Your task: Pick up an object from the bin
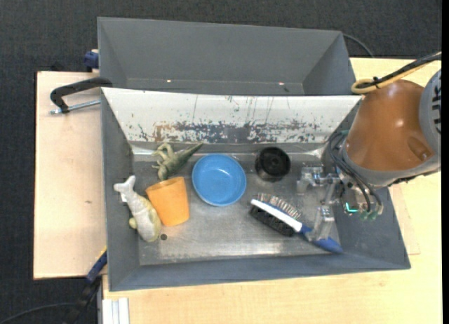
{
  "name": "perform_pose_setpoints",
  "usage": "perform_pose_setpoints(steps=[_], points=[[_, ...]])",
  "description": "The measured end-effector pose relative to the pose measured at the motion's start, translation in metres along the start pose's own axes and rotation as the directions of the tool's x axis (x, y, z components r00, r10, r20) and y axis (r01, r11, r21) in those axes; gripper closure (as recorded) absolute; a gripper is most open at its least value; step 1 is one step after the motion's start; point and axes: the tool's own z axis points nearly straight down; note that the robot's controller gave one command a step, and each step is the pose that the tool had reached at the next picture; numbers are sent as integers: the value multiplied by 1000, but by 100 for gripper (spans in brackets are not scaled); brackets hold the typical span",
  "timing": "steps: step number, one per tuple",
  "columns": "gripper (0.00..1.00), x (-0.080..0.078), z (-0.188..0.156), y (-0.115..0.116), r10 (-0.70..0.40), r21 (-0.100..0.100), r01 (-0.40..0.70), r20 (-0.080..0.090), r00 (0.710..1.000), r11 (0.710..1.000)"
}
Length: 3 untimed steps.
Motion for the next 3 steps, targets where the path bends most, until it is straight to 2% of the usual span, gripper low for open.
perform_pose_setpoints(steps=[1,2,3], points=[[0,-12,74,50,-93,-2,93,3,996,996],[100,-12,70,48,-88,0,88,6,996,996],[100,-26,-59,51,-28,1,28,21,999,1000]])
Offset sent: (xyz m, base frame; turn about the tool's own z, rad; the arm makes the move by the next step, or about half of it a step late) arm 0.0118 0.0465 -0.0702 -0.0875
